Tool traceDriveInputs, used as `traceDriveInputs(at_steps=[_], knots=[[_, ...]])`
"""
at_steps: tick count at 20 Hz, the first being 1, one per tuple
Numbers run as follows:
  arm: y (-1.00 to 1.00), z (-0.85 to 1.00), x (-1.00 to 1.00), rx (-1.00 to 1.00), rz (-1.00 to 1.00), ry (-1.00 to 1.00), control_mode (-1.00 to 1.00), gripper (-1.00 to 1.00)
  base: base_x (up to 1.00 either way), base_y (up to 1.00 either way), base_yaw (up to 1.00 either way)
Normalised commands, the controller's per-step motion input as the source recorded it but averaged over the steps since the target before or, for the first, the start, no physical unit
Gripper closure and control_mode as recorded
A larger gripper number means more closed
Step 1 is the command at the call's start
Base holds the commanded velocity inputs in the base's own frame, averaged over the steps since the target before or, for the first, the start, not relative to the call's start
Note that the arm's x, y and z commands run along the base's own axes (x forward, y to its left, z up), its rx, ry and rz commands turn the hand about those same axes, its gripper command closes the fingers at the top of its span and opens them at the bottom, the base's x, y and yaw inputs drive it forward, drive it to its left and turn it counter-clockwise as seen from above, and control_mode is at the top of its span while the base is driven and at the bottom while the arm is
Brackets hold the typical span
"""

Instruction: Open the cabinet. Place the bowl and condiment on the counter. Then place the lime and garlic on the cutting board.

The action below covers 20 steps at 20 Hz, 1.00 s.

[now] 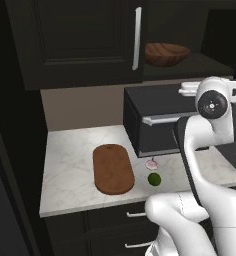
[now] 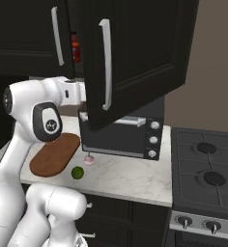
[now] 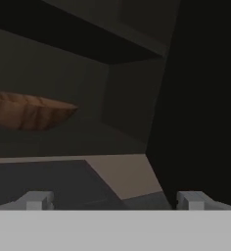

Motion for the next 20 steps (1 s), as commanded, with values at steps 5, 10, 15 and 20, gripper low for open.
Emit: traceDriveInputs(at_steps=[5, 10, 15, 20], knots=[[-0.37, 0.00, 0.00, 0.02, -0.01, 0.00, -1.00, -1.00, 0.00, 0.00, 0.00], [-0.39, -0.01, 0.00, 0.02, 0.00, 0.00, -1.00, -1.00, 0.00, 0.00, 0.00], [-0.36, -0.03, 0.02, 0.02, 0.00, 0.00, -1.00, -1.00, 0.00, 0.00, 0.00], [-0.34, -0.04, 0.07, 0.03, 0.00, 0.00, -1.00, -1.00, 0.00, 0.00, 0.00]])
